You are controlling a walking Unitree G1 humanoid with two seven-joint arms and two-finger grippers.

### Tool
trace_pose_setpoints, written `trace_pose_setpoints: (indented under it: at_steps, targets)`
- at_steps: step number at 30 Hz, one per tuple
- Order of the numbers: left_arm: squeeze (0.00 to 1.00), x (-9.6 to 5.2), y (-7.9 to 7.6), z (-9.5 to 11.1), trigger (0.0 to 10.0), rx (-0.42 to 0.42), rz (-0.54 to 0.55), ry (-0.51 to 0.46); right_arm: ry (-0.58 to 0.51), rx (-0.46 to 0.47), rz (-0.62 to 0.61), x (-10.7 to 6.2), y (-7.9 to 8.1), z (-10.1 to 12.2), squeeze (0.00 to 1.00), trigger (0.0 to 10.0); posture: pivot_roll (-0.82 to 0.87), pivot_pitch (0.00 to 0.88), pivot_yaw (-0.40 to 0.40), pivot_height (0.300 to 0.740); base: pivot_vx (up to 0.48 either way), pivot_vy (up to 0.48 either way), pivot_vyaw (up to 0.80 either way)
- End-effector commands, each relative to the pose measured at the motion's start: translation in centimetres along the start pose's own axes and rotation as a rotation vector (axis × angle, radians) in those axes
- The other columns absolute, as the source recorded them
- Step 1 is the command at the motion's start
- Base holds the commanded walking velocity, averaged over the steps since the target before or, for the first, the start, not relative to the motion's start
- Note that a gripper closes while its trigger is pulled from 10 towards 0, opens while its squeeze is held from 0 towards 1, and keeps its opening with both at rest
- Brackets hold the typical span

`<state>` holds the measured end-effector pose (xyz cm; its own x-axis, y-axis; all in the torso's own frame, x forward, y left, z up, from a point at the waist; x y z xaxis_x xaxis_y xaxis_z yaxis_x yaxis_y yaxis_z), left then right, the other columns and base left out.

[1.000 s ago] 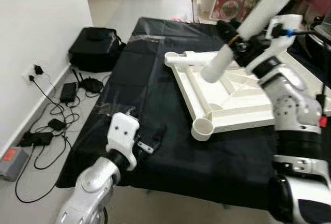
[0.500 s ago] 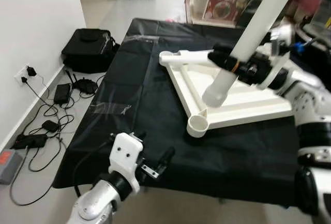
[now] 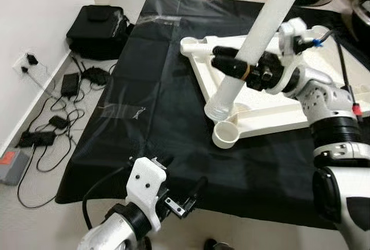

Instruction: Building children table

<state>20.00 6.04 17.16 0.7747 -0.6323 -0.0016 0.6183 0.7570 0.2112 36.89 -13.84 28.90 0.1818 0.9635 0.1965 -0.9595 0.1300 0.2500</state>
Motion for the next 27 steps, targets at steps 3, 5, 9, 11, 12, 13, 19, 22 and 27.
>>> trace_pose_setpoints:
  at_steps: [3, 5, 9, 11, 12, 13, 19, 22, 27]
  targets:
    - [0.0, -0.5, -0.3, -0.1, 10.0, -0.011, -0.016, 0.021, 0.088, -0.03, 0.041, -0.3, 0.5, -0.4, 0.0, 10.0, 0.22, 0.312, -0.082, 0.74, 0.0, 0.0, 0.0]
    - [0.0, -0.6, -0.5, 0.0, 10.0, -0.011, -0.023, 0.021, 0.139, -0.049, 0.049, -0.6, 0.6, -0.8, 0.0, 10.0, 0.22, 0.317, -0.082, 0.74, 0.0, 0.0, 0.0]
    - [0.0, -0.6, -0.5, 0.2, 10.0, -0.018, -0.022, 0.023, 0.158, -0.096, 0.034, -1.2, 0.6, -0.2, 0.0, 10.0, 0.22, 0.323, -0.081, 0.74, 0.0, 0.0, 0.0]
    - [0.0, -0.6, -0.5, 0.1, 10.0, -0.015, -0.021, 0.028, 0.151, -0.124, 0.013, -1.6, 0.6, 0.5, 0.0, 10.0, 0.22, 0.326, -0.078, 0.74, 0.0, 0.0, 0.0]
    - [0.0, -0.6, -0.4, 0.0, 10.0, -0.014, -0.018, 0.034, 0.135, -0.146, -0.002, -2.1, 0.6, 1.2, 0.0, 10.0, 0.22, 0.325, -0.075, 0.74, 0.0, 0.0, 0.0]
    - [0.0, -0.6, -0.3, 0.0, 10.0, -0.01, -0.016, 0.037, 0.135, -0.162, -0.015, -2.7, 0.7, 1.5, 0.0, 10.0, 0.22, 0.324, -0.075, 0.74, 0.0, 0.0, 0.0]
    - [0.0, -0.5, 0.0, -0.1, 10.0, -0.003, -0.012, 0.042, 0.15, -0.175, -0.034, -4.0, 0.9, 1.4, 0.0, 10.0, 0.21, 0.313, -0.071, 0.74, 0.0, 0.0, 0.0]
    - [0.0, -0.5, 0.1, -0.1, 10.0, -0.001, -0.011, 0.042, 0.151, -0.172, -0.033, -4.3, 1.1, 1.2, 0.0, 10.0, 0.21, 0.313, -0.071, 0.74, 0.0, 0.0, 0.0]
    - [0.0, -0.5, 0.2, -0.1, 10.0, 0.004, -0.014, 0.045, 0.156, -0.162, -0.009, -4.1, 1.5, -0.2, 0.0, 10.0, 0.22, 0.314, -0.06, 0.74, 0.0, 0.0, 0.0]
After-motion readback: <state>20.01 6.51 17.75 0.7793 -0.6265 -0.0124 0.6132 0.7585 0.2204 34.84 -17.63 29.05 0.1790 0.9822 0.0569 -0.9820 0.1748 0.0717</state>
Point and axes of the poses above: a point about 5 cm out from each wrist's last joint towards the gripper, its own x axis pointing out of the wrist towards the gripper, its own z axis along the axis of the wrist's last joint, y = z × x, the point moved 4 cm from there along x, pointing out of the wrist towards the gripper, and after that the axes turned 15 degrees about x, right-handed, at the moved point
